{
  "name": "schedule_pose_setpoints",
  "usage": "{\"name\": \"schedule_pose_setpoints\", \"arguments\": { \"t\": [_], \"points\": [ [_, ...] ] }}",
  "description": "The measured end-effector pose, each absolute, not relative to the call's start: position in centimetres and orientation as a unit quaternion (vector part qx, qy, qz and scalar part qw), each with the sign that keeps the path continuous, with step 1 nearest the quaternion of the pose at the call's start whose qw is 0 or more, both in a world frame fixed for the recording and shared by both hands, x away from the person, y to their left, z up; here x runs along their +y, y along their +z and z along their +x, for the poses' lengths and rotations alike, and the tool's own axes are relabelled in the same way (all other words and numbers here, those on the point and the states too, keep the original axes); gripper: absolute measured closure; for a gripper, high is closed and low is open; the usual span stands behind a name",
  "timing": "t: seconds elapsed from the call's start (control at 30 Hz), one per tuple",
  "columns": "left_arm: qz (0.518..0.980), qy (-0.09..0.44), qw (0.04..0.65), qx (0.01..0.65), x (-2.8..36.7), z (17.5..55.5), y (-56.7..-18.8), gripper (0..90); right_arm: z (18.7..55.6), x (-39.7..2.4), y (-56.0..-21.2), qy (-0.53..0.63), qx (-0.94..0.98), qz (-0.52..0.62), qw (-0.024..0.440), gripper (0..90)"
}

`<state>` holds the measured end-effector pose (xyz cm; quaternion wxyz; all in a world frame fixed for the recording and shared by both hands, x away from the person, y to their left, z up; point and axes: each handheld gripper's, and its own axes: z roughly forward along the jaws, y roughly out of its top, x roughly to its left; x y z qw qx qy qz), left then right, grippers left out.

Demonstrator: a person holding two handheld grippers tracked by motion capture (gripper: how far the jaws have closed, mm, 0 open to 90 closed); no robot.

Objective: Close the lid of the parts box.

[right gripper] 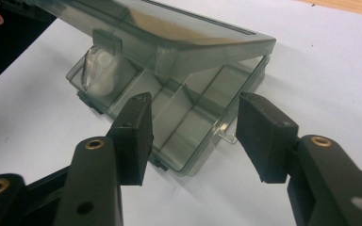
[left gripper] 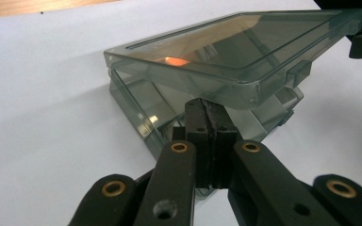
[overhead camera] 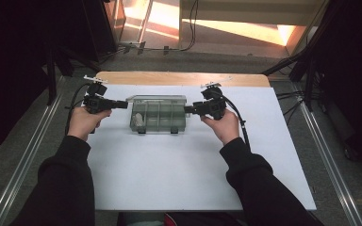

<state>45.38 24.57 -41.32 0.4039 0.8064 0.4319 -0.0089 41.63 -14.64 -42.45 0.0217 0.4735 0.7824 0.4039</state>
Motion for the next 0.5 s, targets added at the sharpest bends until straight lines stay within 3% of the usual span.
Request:
{"name": "schedule_pose_setpoints", "arguments": {
  "t": [0.3, 0.5],
  "points": [
    [0.802, -0.005, 0.403, 0.441, 26.1, 44.5, -41.3, 89.5, 41.1, -15.8, -42.3, 0.408, 0.781, 0.472, 0.017, 44.6],
    [0.802, -0.016, 0.419, 0.426, 25.4, 44.2, -41.1, 70.8, 41.2, -16.0, -42.3, 0.415, 0.779, 0.469, 0.016, 43.5]
  ]
}}
